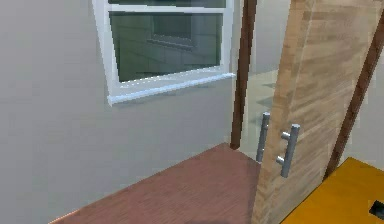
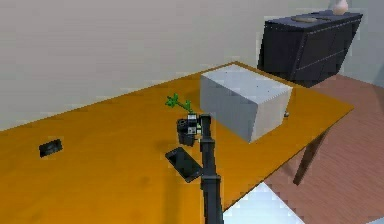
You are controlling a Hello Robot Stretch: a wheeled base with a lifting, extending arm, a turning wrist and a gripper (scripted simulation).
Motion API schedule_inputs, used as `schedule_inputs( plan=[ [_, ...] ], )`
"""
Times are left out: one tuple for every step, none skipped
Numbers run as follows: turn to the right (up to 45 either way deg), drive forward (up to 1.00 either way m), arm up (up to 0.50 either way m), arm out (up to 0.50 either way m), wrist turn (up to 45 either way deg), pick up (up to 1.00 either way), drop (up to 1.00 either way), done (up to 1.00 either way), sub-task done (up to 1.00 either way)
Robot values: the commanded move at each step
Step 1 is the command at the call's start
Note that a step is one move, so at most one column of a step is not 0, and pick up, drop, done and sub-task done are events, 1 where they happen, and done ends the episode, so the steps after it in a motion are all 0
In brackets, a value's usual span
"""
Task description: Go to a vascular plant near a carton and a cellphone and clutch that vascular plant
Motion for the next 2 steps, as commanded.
schedule_inputs(
  plan=[
    [0.0, 0.0, 0.1, 0.0, 0.0, 0.0, 0.0, 0.0, 0.0],
    [0.0, 0.0, 0.0, 0.0, 0.0, 0.0, 0.0, 1.0, 0.0]
  ],
)
